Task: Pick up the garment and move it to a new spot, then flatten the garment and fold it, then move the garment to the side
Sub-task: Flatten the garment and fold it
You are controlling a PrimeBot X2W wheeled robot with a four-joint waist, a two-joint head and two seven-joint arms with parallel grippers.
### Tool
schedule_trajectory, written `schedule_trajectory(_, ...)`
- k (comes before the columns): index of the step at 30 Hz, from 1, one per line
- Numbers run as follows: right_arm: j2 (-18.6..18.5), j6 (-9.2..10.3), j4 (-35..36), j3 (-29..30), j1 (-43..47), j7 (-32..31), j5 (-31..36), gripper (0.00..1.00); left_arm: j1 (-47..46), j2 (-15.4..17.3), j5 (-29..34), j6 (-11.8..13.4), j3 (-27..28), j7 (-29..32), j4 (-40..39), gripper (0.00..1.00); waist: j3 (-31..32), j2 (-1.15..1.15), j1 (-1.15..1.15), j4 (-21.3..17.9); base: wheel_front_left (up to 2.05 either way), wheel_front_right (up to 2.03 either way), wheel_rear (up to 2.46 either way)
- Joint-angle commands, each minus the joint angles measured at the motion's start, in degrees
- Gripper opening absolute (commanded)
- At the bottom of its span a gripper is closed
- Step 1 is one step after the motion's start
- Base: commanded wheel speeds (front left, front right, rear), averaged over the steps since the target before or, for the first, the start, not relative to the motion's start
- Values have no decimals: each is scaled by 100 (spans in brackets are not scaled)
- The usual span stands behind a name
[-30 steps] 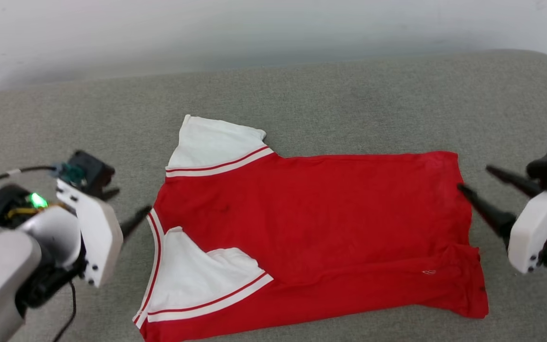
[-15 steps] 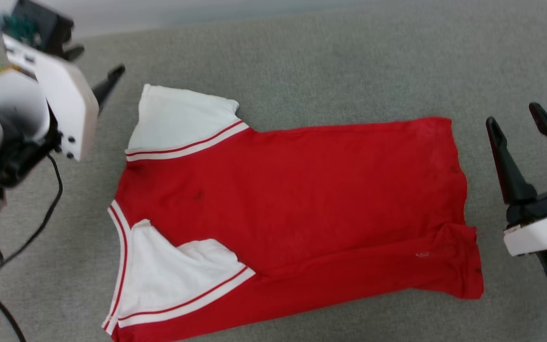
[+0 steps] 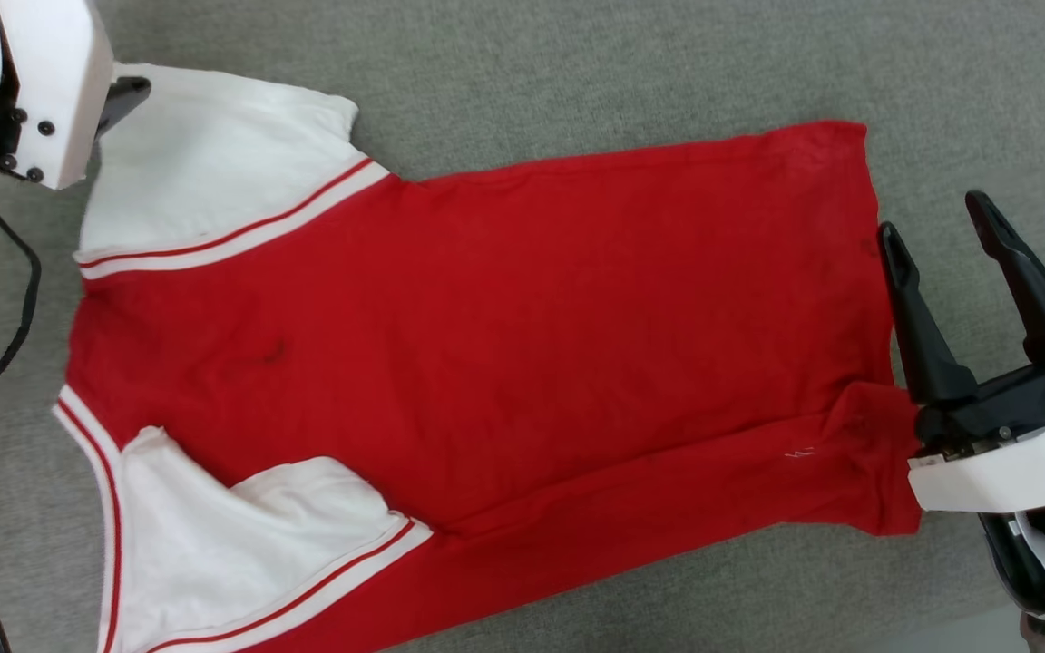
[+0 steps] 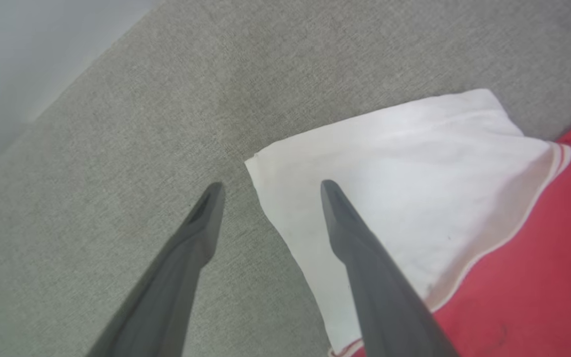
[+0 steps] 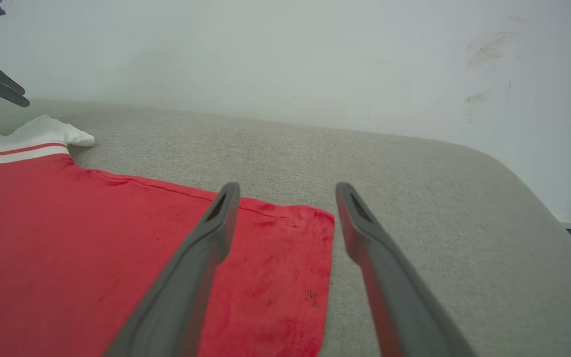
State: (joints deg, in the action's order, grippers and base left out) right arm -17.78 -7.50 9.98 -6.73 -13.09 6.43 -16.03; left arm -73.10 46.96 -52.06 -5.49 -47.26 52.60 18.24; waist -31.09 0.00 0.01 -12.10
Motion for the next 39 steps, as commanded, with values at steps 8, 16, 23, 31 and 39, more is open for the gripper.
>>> schedule_trajectory(8, -4, 2, 24, -190, -342, 33, 88, 100, 35, -42, -170, 10, -178, 469, 354, 100, -421, 0, -1, -240, 0, 0, 0)
schedule_trajectory(16, -114, 2, 93, -100, -631, -33, 125, 100, 87, 85, -185, -77, -256, 506, 332, 0, -237, 0, -1, -198, 0, 0, 0)
schedule_trajectory(23, -650, 2, 177, 12, -1170, -665, 66, 100, 147, -12, -117, -147, -337, 115, 127, 0, 101, 0, -1, -8, 0, 0, 0)
schedule_trajectory(31, -1986, 2, -305, -812, -2089, -3160, -1235, 100, 231, -73, -11, -187, -534, -376, -250, 0, 381, 0, -1, 332, 0, 0, 0)
schedule_trajectory(39, -2818, 3, -927, -1948, -3232, -5248, -2424, 100, 114, -148, 69, -191, -805, -674, -773, 0, 272, 0, -1, 640, 0, 0, 0)
